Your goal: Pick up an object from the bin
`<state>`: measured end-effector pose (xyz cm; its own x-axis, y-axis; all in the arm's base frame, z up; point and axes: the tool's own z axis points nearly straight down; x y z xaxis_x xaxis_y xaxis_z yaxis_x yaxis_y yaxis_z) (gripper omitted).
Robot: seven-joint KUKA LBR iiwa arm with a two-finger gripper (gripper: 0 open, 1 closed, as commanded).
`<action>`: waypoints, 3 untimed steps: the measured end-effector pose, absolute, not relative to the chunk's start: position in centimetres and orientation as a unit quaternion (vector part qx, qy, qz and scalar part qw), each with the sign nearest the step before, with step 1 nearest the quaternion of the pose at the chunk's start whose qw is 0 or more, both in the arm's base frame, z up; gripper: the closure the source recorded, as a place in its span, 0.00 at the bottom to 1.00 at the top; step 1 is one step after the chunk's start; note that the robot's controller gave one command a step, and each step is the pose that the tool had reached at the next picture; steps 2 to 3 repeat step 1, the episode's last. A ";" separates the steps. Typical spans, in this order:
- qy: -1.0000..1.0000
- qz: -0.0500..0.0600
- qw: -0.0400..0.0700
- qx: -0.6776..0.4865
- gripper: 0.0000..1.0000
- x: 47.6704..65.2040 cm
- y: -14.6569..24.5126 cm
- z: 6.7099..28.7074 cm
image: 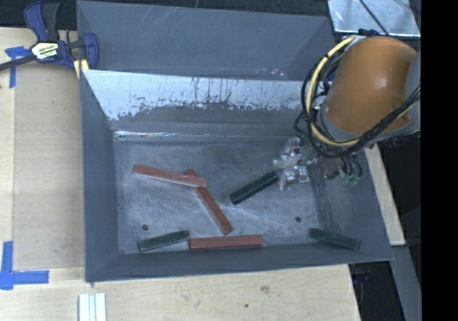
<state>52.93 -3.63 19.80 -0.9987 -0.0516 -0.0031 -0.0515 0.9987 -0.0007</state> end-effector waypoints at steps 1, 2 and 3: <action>0.996 0.001 -0.003 -0.092 1.00 52.6 -4.6 22.3; 0.996 0.001 -0.003 -0.092 1.00 52.6 -4.6 22.3; 0.996 0.001 -0.003 -0.092 1.00 52.6 -4.6 22.3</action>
Offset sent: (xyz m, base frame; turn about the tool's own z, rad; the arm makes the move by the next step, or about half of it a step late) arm 0.0071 -0.0276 0.1378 -0.2315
